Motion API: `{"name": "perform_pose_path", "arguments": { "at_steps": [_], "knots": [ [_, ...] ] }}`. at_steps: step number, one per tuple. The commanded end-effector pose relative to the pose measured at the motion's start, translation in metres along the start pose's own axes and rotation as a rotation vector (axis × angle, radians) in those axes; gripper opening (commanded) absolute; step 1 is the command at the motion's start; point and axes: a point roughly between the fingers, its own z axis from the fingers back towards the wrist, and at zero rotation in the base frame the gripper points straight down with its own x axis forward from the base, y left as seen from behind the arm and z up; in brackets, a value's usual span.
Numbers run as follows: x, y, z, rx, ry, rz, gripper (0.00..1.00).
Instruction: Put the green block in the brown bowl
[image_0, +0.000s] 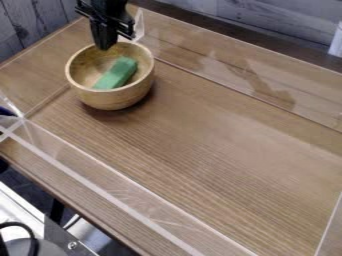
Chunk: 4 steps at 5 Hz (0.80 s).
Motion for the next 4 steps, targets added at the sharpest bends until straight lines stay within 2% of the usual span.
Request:
{"name": "perform_pose_path", "arguments": {
  "at_steps": [1, 2, 4],
  "knots": [
    [0.007, 0.014, 0.037, 0.064, -0.087, 0.030, 0.00],
    [0.001, 0.017, 0.037, 0.074, -0.078, 0.048, 0.00],
    [0.002, 0.022, 0.021, -0.008, -0.134, -0.033, 0.00]
  ]
}}
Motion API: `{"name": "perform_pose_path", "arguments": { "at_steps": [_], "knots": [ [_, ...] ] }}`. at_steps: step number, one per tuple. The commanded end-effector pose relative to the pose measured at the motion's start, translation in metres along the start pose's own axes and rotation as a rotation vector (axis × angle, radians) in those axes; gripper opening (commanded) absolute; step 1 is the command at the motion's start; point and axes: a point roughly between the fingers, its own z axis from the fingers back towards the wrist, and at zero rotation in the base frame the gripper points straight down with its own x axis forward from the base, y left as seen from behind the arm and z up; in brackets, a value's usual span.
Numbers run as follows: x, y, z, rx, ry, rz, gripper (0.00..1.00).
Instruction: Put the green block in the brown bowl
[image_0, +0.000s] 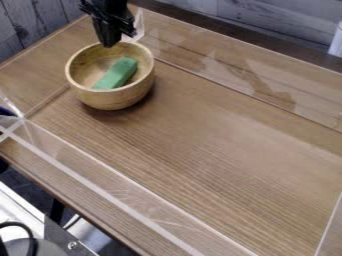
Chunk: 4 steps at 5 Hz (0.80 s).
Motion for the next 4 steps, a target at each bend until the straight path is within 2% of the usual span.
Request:
{"name": "perform_pose_path", "arguments": {
  "at_steps": [1, 2, 4],
  "knots": [
    [0.015, 0.001, 0.019, 0.019, -0.075, -0.015, 0.00],
    [0.026, -0.010, 0.023, -0.002, -0.102, -0.039, 0.00],
    [0.032, -0.052, 0.033, 0.007, -0.082, -0.109, 0.00]
  ]
}}
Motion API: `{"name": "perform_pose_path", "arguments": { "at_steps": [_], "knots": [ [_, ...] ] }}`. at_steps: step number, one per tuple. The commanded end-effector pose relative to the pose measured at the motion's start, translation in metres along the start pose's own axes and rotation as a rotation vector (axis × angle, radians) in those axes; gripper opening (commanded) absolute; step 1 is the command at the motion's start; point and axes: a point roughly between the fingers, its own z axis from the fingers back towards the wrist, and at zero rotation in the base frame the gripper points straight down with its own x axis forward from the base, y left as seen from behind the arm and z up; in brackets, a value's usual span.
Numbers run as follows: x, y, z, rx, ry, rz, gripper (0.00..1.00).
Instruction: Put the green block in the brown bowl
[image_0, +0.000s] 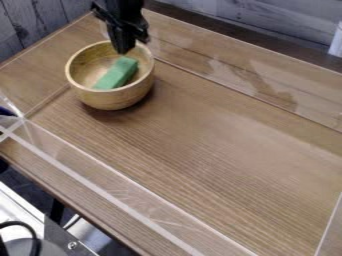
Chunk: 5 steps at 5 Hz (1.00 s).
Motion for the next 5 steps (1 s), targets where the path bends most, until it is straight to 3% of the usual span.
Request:
{"name": "perform_pose_path", "arguments": {
  "at_steps": [1, 2, 3, 5],
  "knots": [
    [0.009, 0.013, 0.019, 0.037, -0.068, 0.035, 0.00],
    [0.012, 0.012, 0.009, 0.020, -0.068, 0.057, 1.00],
    [0.009, -0.006, 0.011, 0.024, -0.078, 0.007, 0.00],
    [0.002, -0.005, 0.004, 0.059, -0.088, -0.026, 0.00]
  ]
}}
